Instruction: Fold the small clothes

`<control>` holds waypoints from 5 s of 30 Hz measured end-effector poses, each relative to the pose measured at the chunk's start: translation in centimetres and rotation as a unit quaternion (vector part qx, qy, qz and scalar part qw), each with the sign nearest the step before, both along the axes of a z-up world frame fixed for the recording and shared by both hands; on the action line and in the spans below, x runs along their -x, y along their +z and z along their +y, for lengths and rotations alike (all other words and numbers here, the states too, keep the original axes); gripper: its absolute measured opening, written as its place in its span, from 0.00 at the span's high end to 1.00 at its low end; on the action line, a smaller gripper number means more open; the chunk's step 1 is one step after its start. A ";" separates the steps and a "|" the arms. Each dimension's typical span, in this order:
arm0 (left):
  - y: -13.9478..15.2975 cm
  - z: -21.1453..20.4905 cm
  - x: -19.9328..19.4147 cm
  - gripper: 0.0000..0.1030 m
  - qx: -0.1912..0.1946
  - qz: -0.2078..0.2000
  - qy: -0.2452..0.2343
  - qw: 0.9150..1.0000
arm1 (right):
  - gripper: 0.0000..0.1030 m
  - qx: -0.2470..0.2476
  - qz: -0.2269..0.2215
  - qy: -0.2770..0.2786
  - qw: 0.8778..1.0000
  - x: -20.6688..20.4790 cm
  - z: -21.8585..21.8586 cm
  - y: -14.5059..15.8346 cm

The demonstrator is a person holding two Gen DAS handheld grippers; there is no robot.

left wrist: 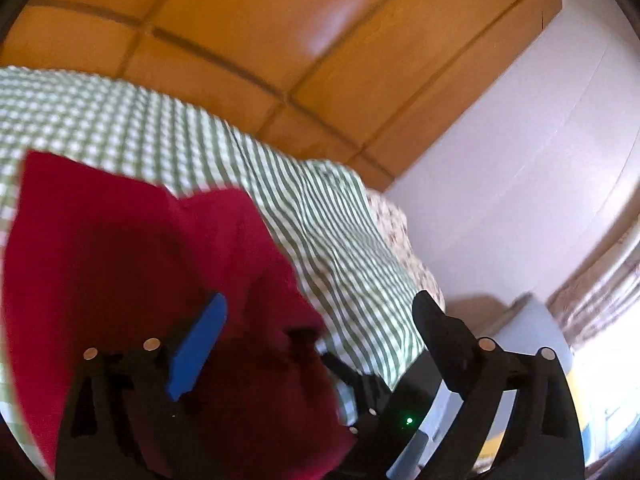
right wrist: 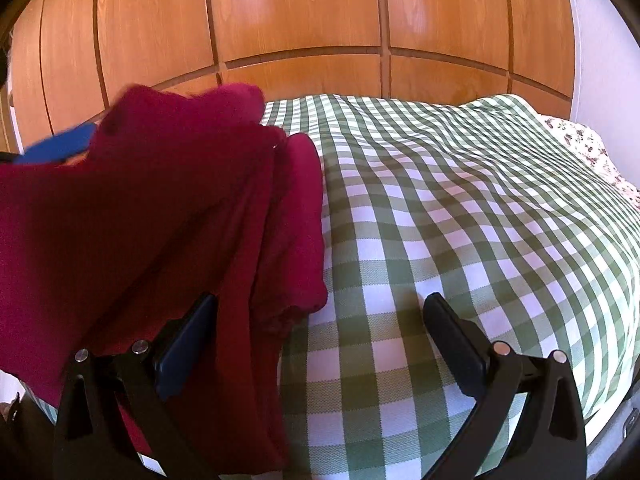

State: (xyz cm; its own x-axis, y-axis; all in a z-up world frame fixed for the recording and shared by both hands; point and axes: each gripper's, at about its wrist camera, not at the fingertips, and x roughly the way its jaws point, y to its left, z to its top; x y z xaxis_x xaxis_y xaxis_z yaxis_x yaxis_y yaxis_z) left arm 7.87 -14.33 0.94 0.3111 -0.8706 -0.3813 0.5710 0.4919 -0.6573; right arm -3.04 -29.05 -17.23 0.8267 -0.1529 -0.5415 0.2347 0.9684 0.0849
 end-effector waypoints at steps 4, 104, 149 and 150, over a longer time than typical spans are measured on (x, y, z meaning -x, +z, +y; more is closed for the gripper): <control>-0.7 5.0 -0.9 0.08 -0.012 -0.004 0.111 0.994 | 0.02 -0.001 -0.002 -0.001 1.000 0.0 -0.1 0.0; -5.4 7.6 1.7 0.04 -0.193 -0.060 0.145 0.969 | 0.02 -0.106 -0.047 0.013 0.993 -4.6 -5.6 1.2; -5.9 5.5 0.3 0.46 -0.186 -0.007 -0.010 0.982 | 0.54 -0.310 0.006 0.159 0.937 -4.7 -3.6 3.6; -5.5 5.5 0.3 0.48 -0.191 -0.017 -0.009 0.981 | 0.56 -0.311 -0.002 0.164 0.936 -4.8 -3.4 4.0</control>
